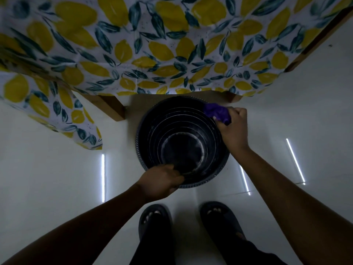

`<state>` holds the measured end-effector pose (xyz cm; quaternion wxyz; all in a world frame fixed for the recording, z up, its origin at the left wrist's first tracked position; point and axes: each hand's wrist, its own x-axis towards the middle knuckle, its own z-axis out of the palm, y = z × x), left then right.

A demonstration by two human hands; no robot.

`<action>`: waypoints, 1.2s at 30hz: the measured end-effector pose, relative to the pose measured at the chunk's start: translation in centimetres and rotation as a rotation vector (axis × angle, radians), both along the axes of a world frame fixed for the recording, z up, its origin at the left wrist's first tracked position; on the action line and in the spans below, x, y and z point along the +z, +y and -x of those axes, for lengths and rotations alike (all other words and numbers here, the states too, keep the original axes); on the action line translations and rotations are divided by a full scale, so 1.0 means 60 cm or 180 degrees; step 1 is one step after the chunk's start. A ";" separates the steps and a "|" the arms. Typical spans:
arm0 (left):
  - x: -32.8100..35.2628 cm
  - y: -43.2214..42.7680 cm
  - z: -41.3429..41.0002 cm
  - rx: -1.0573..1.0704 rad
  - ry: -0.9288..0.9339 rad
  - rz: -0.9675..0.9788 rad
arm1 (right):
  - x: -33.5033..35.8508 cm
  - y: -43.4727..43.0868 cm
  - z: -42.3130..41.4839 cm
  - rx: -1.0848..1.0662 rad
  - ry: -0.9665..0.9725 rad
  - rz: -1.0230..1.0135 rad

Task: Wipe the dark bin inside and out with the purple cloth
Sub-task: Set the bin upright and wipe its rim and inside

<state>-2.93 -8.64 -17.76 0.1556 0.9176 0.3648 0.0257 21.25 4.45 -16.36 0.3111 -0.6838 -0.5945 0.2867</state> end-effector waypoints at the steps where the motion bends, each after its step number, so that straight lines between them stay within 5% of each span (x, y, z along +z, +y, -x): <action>1: -0.002 -0.003 0.001 -0.0018 0.0020 0.0035 | 0.005 0.000 -0.004 -0.0049 0.0042 -0.0001; 5: -0.009 -0.013 0.002 -0.0066 0.0074 0.0135 | 0.043 0.016 -0.045 -0.0850 0.1605 0.0125; 8: -0.012 -0.015 0.002 -0.0067 0.0082 0.0152 | 0.076 0.024 -0.073 -0.0745 0.1805 -0.0054; 16: 0.015 -0.011 0.004 0.0132 -0.0130 0.0272 | 0.102 0.007 -0.046 0.0019 0.1011 -0.0173; 25: 0.011 0.003 0.036 0.1263 0.0070 -0.0324 | 0.012 -0.077 -0.016 0.1897 -0.1173 -0.0082; 31: 0.019 0.024 0.049 0.3101 0.0274 -0.0148 | 0.019 -0.063 -0.017 0.0504 -0.1070 -0.0018; 33: 0.015 0.032 0.054 0.3313 0.0000 0.0312 | 0.012 -0.046 -0.016 0.0323 -0.0800 0.0679; 36: 0.011 0.037 0.058 0.3294 -0.0234 0.0654 | 0.003 -0.044 -0.011 0.0312 -0.0843 0.0895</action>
